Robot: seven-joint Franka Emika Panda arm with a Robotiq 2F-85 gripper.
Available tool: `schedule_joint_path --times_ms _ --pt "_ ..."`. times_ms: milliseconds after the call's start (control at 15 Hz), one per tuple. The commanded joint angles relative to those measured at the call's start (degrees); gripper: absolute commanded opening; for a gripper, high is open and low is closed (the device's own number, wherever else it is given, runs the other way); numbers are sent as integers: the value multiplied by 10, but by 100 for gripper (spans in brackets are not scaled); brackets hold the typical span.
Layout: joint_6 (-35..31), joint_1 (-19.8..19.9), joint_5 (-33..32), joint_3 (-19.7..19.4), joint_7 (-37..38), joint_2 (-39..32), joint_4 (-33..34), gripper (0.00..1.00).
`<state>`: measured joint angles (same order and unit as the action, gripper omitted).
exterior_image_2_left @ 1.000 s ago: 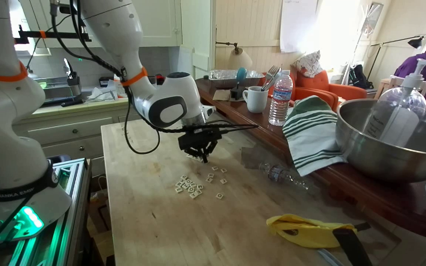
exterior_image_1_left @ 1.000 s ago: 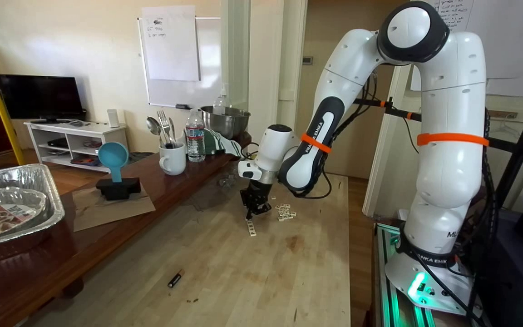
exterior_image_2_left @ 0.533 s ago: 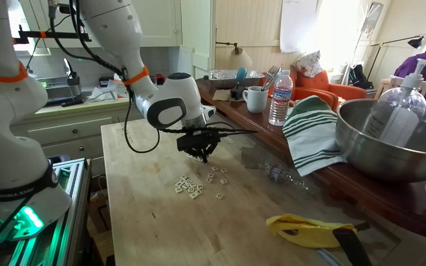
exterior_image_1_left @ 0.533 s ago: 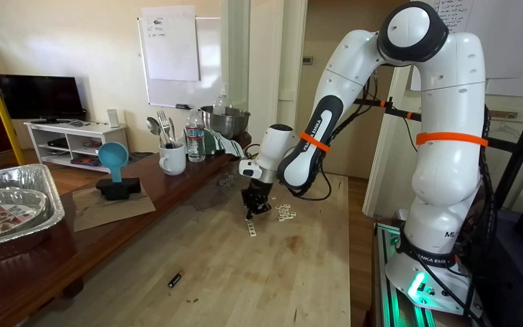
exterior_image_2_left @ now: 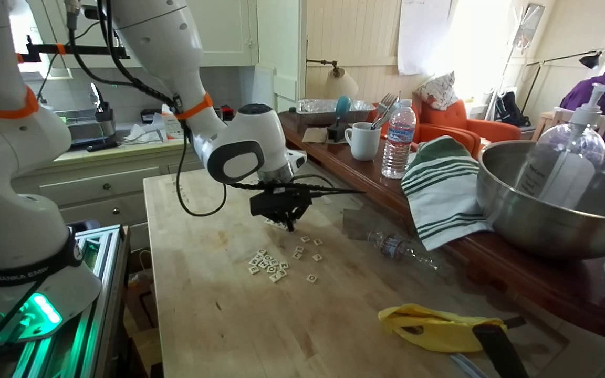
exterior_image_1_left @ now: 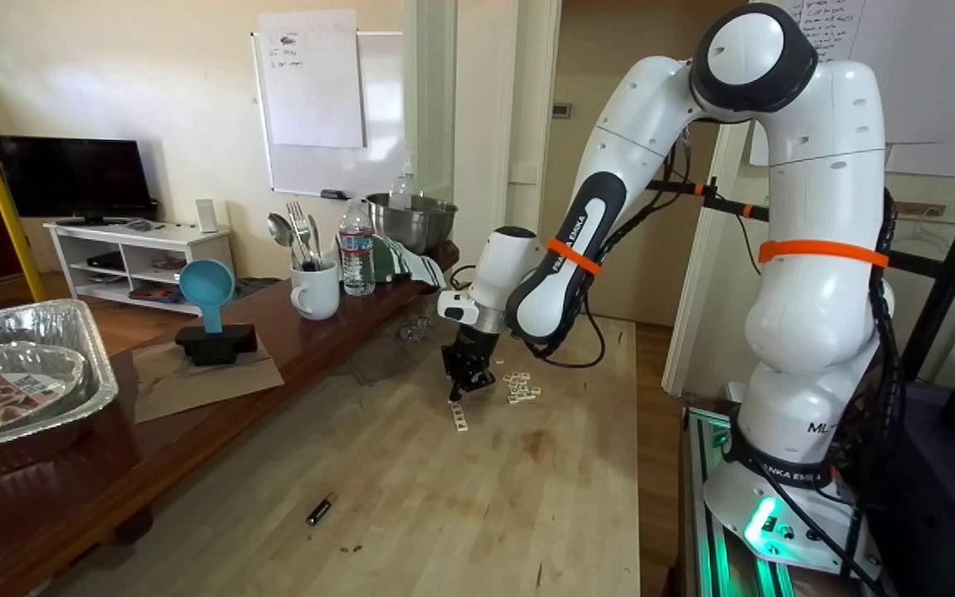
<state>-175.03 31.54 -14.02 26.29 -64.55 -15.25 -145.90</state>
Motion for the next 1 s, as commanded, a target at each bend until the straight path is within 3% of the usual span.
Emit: schedule_joint_path --times_ms 0,400,933 --pt "-12 34 11 30 -26 -3 -10 0" --pt "-15 73 12 64 -25 -1 -13 0" --pt "3 80 44 65 17 -7 0 0"
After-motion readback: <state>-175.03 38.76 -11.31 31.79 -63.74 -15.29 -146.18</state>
